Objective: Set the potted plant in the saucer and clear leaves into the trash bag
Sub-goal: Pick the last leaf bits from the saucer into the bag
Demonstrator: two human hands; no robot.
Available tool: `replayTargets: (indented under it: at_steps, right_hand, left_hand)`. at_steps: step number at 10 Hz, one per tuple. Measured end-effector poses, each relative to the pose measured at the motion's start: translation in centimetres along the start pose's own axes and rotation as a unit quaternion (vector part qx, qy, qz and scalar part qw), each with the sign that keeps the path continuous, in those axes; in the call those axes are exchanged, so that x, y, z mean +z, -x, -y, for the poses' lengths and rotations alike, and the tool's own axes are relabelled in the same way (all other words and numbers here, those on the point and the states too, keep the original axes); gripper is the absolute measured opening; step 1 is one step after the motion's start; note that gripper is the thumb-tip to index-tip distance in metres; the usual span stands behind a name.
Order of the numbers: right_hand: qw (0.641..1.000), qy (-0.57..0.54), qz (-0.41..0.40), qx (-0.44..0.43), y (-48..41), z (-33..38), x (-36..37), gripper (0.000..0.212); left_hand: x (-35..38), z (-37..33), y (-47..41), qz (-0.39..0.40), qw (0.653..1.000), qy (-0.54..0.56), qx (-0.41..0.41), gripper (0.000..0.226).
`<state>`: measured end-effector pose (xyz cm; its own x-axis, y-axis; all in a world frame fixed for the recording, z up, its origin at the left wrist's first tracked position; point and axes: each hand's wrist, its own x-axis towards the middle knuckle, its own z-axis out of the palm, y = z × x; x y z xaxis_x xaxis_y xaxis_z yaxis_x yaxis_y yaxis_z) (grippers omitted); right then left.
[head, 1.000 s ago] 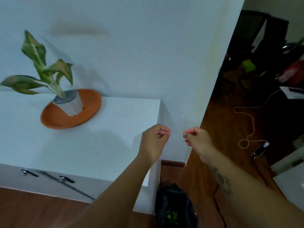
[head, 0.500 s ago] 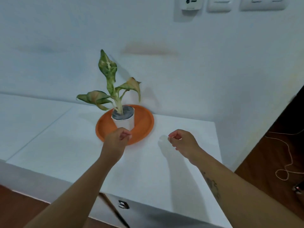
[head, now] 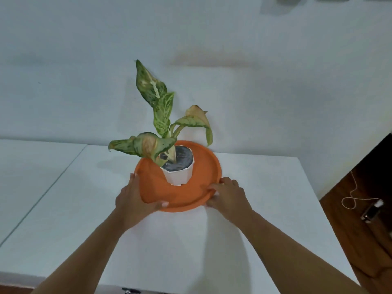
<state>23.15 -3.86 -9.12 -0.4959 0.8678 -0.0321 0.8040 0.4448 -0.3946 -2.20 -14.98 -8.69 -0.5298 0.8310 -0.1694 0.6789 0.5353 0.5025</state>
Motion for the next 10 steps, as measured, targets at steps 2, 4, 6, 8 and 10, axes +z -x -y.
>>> replayTargets:
  at_steps: [2,4,6,8,10]
  right_hand:
    - [0.998,-0.022,-0.058,0.012,1.5,-2.4,0.7,0.045]
    - [0.991,-0.053,-0.117,-0.028,3.6,-5.6,1.0,0.058]
    - [0.995,-0.005,-0.097,0.001,3.6,-5.2,0.8,0.079]
    - [0.994,0.030,-0.088,0.052,3.1,-5.7,1.7,0.109]
    - [0.988,0.090,-0.091,0.088,4.2,-5.4,1.9,0.091]
  left_hand:
    - [1.6,0.6,0.6,0.042,0.991,0.081,0.093,0.152]
    - [3.9,-0.3,1.1,-0.027,0.989,0.001,0.148,0.138]
    - [4.5,-0.3,1.3,-0.073,0.987,-0.017,0.143,0.134]
    - [4.3,-0.3,1.3,-0.067,0.989,-0.028,0.130,0.133]
    - [3.6,2.8,4.5,-0.073,0.978,-0.167,0.098,0.101]
